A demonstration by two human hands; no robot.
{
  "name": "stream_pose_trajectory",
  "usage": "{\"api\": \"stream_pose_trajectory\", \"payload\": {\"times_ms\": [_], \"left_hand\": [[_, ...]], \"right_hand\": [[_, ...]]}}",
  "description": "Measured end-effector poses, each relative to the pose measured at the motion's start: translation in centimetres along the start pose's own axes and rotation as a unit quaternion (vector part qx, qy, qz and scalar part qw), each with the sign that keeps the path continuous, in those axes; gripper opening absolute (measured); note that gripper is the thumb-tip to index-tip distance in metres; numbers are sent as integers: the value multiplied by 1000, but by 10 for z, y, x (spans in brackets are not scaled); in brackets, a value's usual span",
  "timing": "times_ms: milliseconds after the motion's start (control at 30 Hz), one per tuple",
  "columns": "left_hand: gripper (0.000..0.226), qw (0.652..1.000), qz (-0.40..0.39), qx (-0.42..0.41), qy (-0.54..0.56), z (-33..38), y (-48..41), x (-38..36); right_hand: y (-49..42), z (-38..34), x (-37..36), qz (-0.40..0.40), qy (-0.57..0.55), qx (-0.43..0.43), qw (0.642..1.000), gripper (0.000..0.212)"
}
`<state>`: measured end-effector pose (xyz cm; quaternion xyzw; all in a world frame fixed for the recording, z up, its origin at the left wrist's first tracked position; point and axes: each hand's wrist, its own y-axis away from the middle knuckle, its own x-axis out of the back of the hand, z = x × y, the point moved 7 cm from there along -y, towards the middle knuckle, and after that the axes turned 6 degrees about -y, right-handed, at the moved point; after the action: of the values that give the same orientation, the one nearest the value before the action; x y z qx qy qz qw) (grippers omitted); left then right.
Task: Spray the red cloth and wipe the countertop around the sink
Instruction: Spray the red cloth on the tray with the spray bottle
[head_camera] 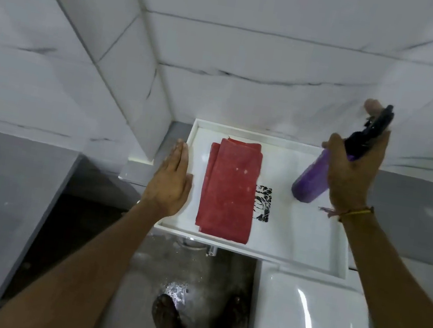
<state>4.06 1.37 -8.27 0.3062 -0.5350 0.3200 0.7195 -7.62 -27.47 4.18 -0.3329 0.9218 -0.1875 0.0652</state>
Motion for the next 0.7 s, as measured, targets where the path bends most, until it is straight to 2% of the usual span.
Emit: {"api": "stream_pose_trajectory", "payload": {"times_ms": [100, 200, 267, 333, 433, 500, 600, 700], "left_hand": [[65, 1000, 8, 5, 14, -2, -1, -1], [65, 1000, 12, 8, 24, -3, 0, -2], [67, 1000, 10, 7, 22, -2, 1, -3], [70, 1000, 10, 4, 23, -1, 1, -1], [72, 1000, 10, 3, 25, 1, 0, 1], [73, 1000, 8, 2, 27, 1, 0, 1], [69, 1000, 4, 2, 30, 1, -1, 0], [66, 999, 2, 8, 34, 0, 0, -1]], "right_hand": [[8, -24, 3, -21, -53, -5, 998, 63], [40, -55, -5, -84, -91, 0, 992, 58], [74, -62, -23, -135, -111, -48, 984, 52], [107, -52, -45, -167, -121, -132, 969, 42], [140, -24, -68, -160, -116, -278, 940, 35], [150, -8, -75, -144, -122, -340, 921, 22], [158, 5, -77, -133, -106, -380, 909, 5], [160, 8, -77, -120, -111, -401, 901, 10]]}}
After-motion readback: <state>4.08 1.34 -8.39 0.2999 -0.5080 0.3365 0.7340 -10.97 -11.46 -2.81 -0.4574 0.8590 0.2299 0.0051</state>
